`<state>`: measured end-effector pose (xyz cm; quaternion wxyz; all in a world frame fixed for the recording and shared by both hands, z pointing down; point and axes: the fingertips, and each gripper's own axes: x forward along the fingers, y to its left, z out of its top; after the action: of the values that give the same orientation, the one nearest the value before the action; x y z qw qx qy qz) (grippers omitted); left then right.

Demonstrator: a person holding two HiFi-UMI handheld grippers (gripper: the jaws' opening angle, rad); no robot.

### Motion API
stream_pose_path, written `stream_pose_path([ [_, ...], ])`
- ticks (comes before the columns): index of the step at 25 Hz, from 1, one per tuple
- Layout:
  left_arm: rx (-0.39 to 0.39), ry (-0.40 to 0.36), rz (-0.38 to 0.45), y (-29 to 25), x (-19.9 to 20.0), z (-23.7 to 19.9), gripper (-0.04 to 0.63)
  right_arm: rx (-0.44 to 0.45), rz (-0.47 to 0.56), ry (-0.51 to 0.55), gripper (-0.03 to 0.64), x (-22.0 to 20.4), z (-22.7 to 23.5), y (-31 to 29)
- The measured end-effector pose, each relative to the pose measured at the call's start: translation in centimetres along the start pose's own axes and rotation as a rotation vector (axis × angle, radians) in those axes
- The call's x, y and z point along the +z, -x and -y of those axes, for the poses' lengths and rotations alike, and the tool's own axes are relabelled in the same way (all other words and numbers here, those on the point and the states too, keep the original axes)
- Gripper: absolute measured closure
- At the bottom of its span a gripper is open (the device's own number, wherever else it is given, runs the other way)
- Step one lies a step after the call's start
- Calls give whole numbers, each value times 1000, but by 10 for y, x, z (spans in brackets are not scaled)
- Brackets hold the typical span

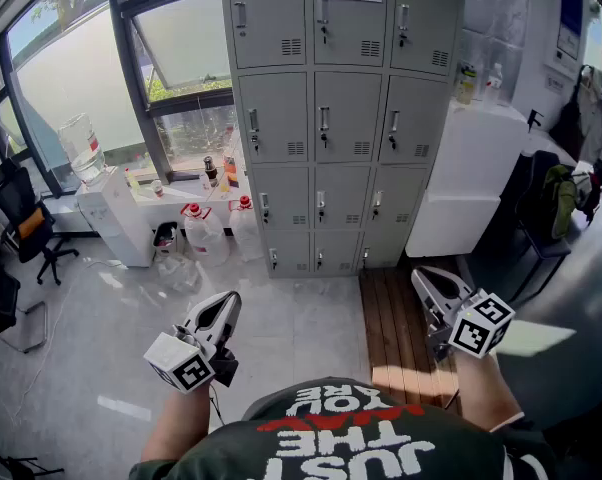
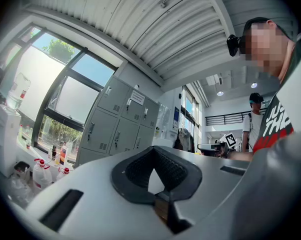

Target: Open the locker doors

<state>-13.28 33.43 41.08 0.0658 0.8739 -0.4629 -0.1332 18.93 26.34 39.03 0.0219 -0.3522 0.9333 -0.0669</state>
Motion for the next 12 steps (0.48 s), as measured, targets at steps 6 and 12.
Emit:
stream_pose_path([
  [6, -3, -5, 1, -10, -7, 9, 588, 12, 5, 19, 584, 7, 6, 3],
  [12, 5, -5, -11, -22, -12, 23, 588, 24, 2, -10, 584, 8, 21, 12],
])
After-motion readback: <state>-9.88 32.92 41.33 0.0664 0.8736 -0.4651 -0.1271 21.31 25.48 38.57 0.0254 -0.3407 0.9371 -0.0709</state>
